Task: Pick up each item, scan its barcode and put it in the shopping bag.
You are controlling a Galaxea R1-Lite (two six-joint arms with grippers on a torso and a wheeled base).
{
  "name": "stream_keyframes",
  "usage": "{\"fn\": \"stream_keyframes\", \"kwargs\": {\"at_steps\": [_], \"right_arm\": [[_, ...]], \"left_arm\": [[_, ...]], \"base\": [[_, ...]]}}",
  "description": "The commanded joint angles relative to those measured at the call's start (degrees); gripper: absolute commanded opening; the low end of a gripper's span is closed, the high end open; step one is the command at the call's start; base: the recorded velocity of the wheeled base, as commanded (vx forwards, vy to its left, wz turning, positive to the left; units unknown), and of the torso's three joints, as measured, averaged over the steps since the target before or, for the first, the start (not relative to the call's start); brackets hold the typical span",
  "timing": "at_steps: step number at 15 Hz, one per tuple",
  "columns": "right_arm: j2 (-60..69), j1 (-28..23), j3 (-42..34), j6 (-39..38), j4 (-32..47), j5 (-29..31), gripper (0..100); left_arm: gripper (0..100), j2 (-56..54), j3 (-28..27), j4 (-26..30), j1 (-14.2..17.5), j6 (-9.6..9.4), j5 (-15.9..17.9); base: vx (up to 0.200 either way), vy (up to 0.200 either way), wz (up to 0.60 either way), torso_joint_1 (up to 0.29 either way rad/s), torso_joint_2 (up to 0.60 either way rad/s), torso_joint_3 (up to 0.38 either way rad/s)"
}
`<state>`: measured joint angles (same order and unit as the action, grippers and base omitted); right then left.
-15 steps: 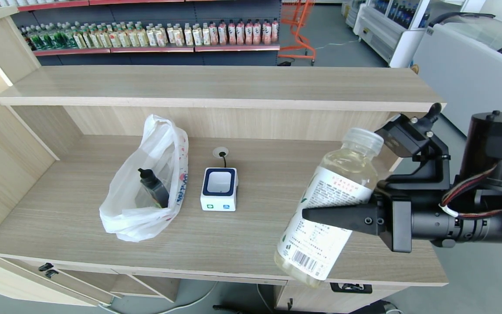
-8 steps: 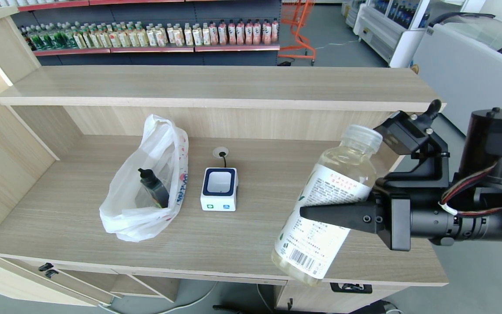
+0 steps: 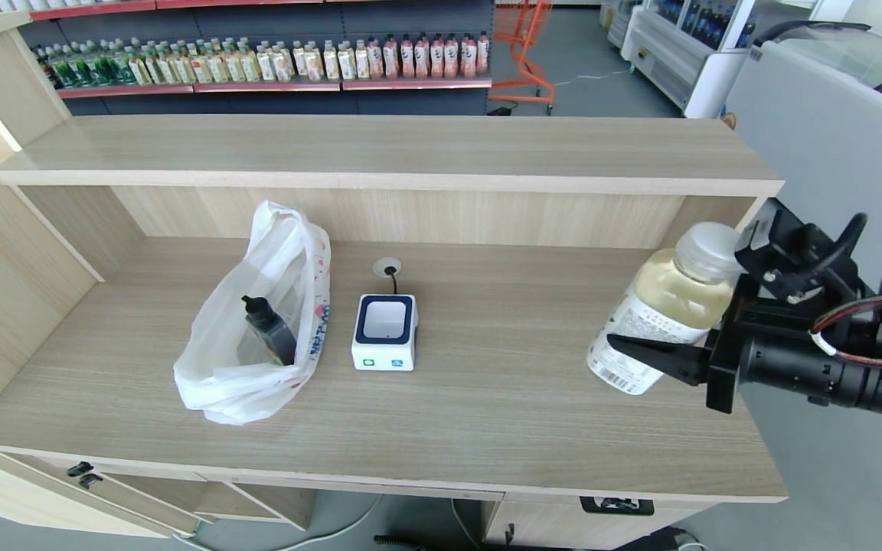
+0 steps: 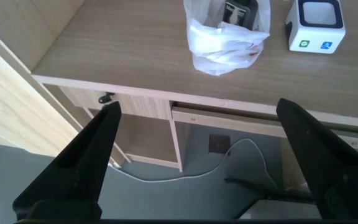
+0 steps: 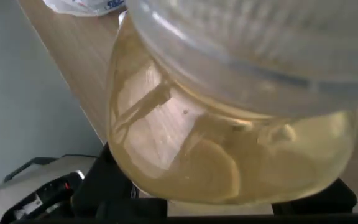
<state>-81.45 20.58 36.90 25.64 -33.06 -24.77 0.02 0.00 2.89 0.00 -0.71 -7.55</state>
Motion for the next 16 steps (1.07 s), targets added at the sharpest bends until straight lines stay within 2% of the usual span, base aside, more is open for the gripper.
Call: {"fn": "stream_keyframes", "kwargs": {"at_steps": [1, 5, 9, 16], "right_arm": [[5.95, -4.67, -5.0, 8.2, -0.07, 1.04, 0], [7.97, -4.93, -5.08, 21.74, -0.25, 5.96, 0], [8.85, -5.02, -5.0, 24.81, -0.6, 7.02, 0], [10.87, -5.2, -5.88, 24.46, -0.6, 6.75, 0]], "left_arm": [[100, -0.02, 0.0, 0.01, 0.0, 0.0, -0.01], [100, -0.02, 0.0, 0.01, 0.0, 0.0, -0.01], [100, -0.02, 0.0, 0.01, 0.0, 0.0, -0.01], [100, -0.02, 0.0, 0.01, 0.0, -0.17, 0.08]], "base": [[0.0, 0.0, 0.0, 0.0, 0.0, 0.0], [0.0, 0.0, 0.0, 0.0, 0.0, 0.0], [0.0, 0.0, 0.0, 0.0, 0.0, 0.0], [0.0, 0.0, 0.0, 0.0, 0.0, 0.0]]}}
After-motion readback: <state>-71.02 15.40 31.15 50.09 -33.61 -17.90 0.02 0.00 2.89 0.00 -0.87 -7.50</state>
